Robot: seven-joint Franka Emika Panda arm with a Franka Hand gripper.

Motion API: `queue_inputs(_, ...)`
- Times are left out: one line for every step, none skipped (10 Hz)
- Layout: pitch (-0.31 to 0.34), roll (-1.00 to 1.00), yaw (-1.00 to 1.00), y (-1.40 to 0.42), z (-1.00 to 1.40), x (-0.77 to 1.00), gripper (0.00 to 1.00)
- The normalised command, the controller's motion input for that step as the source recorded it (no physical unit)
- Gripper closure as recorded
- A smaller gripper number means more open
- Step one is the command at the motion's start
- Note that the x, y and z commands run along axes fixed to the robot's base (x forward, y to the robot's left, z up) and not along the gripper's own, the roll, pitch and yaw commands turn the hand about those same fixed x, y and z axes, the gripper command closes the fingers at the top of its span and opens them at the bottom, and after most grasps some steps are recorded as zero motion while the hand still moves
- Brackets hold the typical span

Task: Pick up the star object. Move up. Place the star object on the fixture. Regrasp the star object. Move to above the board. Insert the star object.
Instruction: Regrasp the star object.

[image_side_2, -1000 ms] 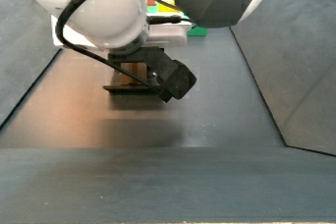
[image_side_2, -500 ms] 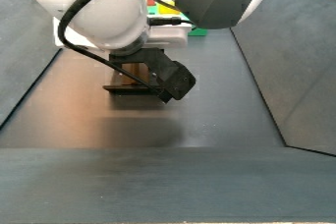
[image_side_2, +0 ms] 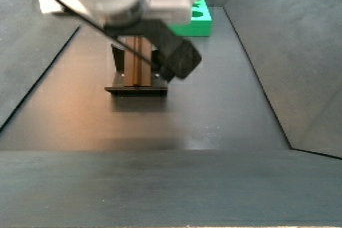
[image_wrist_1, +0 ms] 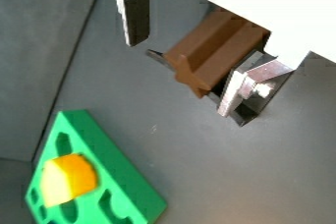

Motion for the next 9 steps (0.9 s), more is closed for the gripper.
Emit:
queue_inputs(0.054,0.04,0.04,0.0,0.87,-0.04,0.0)
queue_inputs(0.082,0.04,0.03,0.0,0.63,-0.03,0.0)
queue_inputs(0.092,0.04,0.02,0.0,0.51,-0.03,0.0)
queue_inputs(0.098,0.03,-0.01,0.01,0.21,-0.02,0.0)
queue_inputs(0.078,1.0,0.01,-0.79,0.64,-0.1,0.0)
queue_inputs(0.075,1.0,0.01,-0.74,0.54,-0.08,0.0)
queue_inputs(0.065,1.0,0.01,-0.61,0.42,-0.09,0.0)
queue_inputs(0.055,1.0,0.01,-0.4,0.18,-0.1,0.0)
queue_inputs(0.052,1.0,0.01,-0.3,0.1,-0.08,0.0)
